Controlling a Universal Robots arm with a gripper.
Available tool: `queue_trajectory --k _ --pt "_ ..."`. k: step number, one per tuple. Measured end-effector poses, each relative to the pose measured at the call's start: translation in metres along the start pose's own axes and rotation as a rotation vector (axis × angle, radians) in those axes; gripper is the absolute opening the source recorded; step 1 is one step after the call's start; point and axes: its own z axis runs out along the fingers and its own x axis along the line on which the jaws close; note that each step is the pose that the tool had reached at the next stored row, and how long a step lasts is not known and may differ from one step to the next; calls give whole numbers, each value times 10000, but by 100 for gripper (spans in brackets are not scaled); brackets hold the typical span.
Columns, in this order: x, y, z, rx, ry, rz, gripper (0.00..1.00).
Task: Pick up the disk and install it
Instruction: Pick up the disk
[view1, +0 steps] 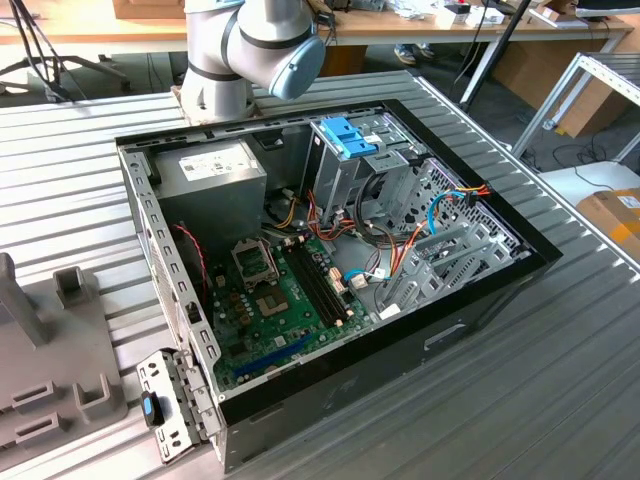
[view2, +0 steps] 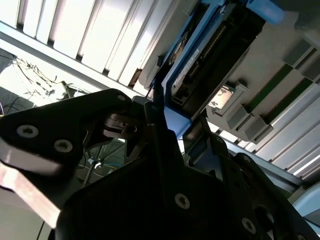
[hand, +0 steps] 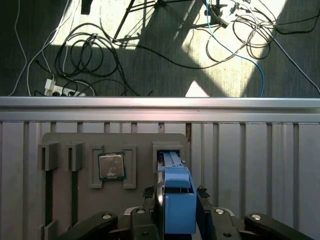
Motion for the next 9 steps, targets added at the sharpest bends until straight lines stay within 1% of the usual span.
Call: queue_trajectory --k 1,2,9 --pt "0 0 -1 -2 0 -1 43" --pt "0 0 -1 -2 0 -1 36" --pt "0 0 0 -1 -1 -1 36"
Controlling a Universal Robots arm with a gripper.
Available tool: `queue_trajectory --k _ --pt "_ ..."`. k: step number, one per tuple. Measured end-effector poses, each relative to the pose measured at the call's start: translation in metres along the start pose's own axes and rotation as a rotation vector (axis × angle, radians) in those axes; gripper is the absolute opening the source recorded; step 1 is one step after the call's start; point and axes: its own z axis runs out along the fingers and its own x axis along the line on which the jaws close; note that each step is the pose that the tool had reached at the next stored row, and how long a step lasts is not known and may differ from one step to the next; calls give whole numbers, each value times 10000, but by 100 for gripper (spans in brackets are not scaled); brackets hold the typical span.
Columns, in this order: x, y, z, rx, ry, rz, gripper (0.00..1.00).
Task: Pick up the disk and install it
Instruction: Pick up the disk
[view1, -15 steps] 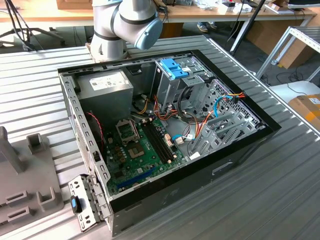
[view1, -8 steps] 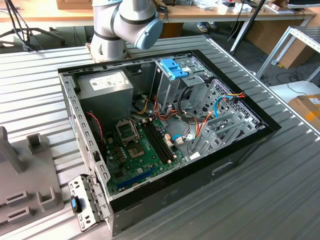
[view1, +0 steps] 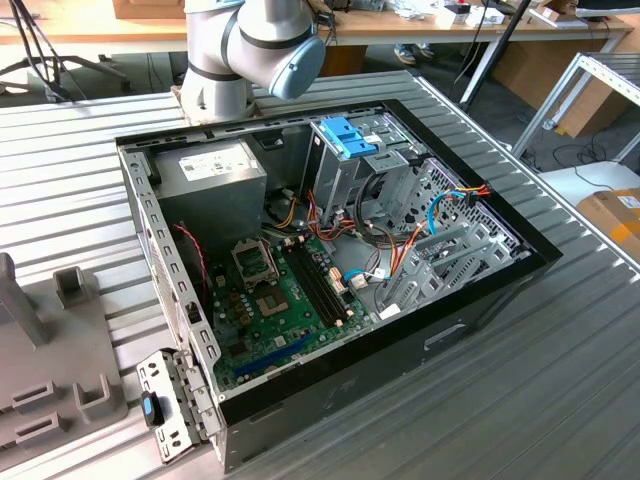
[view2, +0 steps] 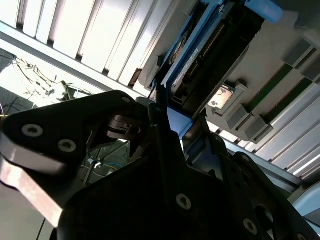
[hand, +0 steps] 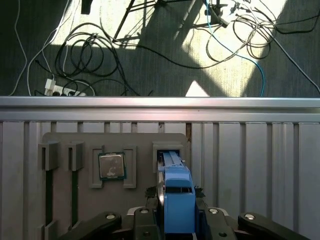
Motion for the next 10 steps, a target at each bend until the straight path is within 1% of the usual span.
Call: queue_trajectory --k 5,6,10 --pt "-2 0 -3 2 6 -1 36" --pt "-3 0 -9 2 18 -1 36" --pt "-3 2 -57 1 19 0 36"
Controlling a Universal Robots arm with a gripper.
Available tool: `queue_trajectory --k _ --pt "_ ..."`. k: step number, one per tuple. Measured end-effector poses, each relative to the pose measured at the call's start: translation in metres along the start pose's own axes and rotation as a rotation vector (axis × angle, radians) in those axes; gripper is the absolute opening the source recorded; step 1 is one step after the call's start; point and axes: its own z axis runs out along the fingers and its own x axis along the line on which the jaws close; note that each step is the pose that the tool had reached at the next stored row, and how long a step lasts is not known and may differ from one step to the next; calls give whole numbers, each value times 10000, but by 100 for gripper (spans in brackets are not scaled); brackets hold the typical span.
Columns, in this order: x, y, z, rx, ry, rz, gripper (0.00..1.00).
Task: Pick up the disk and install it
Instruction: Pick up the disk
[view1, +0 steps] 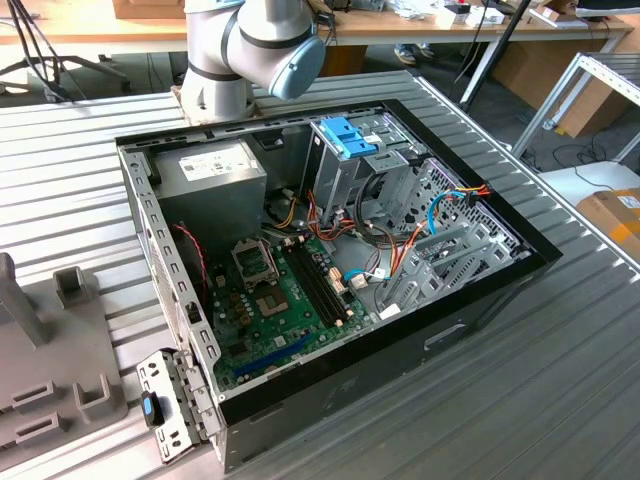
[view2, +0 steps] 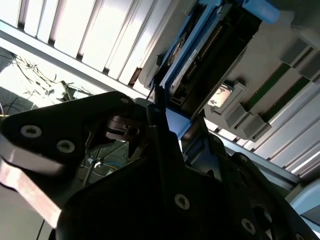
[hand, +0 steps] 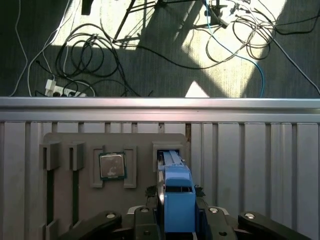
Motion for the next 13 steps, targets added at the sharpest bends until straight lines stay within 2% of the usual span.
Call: queue_trajectory --k 7,10,11,13 --pt "0 0 -13 1 2 0 36" --pt "2 3 -94 0 2 -8 36" --pt "3 4 -153 0 2 -11 36" --pt "4 7 -219 0 3 -15 36"
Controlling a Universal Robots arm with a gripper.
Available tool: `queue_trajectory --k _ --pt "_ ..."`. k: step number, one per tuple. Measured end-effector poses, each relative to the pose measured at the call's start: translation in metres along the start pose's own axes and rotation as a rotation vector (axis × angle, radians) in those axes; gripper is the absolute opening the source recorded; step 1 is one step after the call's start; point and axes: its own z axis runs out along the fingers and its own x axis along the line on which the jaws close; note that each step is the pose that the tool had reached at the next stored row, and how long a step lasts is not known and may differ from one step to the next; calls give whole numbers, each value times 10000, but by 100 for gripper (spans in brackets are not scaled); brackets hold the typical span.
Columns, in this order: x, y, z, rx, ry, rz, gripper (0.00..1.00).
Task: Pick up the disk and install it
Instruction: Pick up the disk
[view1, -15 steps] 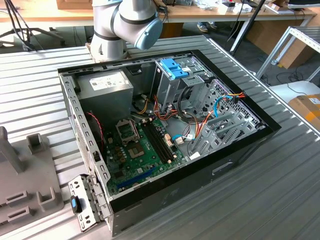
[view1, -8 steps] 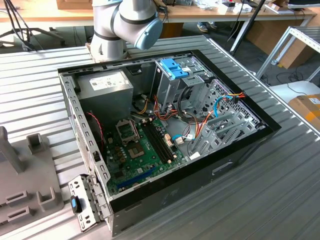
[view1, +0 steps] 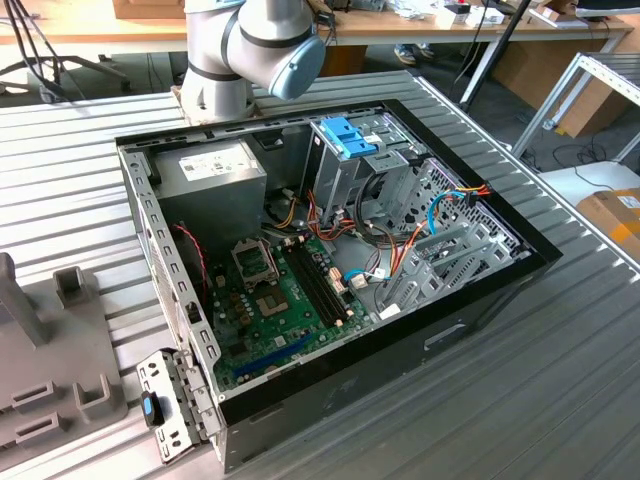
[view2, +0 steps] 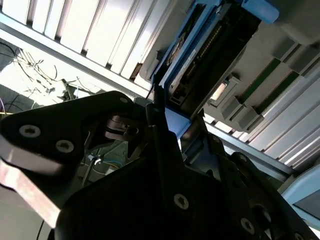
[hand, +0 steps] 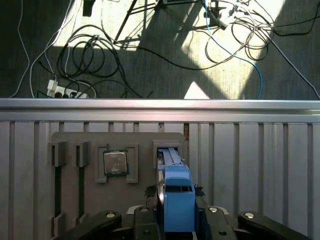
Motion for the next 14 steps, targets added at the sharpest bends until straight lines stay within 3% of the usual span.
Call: queue_trajectory --k 4,9,14 --pt "2 4 -148 1 0 -8 36" --pt "8 15 -489 1 1 -29 36" --pt "11 21 -688 2 0 -42 36"
